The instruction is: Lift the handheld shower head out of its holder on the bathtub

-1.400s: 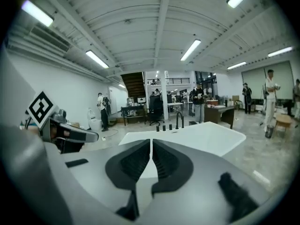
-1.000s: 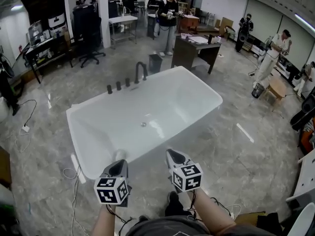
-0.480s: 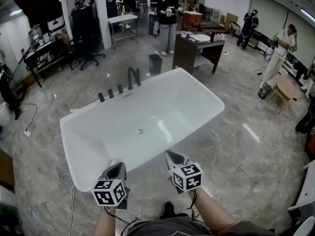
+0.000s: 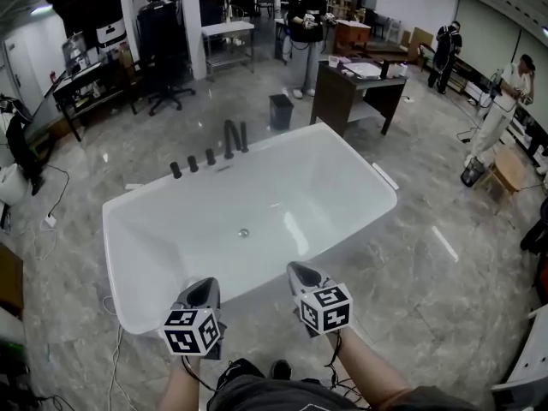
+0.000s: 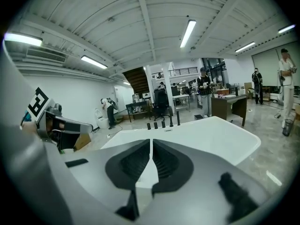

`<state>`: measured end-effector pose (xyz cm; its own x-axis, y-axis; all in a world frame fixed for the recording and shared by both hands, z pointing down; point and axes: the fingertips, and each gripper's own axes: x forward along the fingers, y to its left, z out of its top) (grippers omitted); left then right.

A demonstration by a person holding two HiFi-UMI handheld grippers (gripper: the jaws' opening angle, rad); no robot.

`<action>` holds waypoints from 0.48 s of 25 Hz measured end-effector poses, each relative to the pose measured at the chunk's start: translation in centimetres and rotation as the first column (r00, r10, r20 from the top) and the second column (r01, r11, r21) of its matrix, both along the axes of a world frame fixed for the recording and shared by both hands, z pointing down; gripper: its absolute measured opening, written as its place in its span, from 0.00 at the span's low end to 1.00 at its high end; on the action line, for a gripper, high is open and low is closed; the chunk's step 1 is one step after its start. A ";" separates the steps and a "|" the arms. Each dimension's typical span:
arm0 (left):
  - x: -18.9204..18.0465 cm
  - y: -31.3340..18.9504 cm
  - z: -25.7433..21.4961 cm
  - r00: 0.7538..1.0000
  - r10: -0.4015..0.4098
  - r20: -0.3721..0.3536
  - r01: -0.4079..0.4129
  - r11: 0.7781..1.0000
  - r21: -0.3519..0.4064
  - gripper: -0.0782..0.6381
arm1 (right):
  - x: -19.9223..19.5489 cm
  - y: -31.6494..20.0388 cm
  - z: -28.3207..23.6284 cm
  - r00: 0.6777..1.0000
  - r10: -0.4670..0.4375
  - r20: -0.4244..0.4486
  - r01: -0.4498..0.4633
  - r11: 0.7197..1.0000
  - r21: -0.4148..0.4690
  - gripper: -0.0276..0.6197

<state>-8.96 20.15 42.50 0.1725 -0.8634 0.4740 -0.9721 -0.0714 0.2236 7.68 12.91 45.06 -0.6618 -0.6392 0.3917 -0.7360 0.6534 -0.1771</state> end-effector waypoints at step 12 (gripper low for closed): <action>-0.8 -10.3 1.6 1.000 0.010 -0.001 -0.010 1.000 -0.012 0.13 | -1.0 -8.5 2.0 0.998 -0.003 -0.069 0.001 1.000 -0.020 0.09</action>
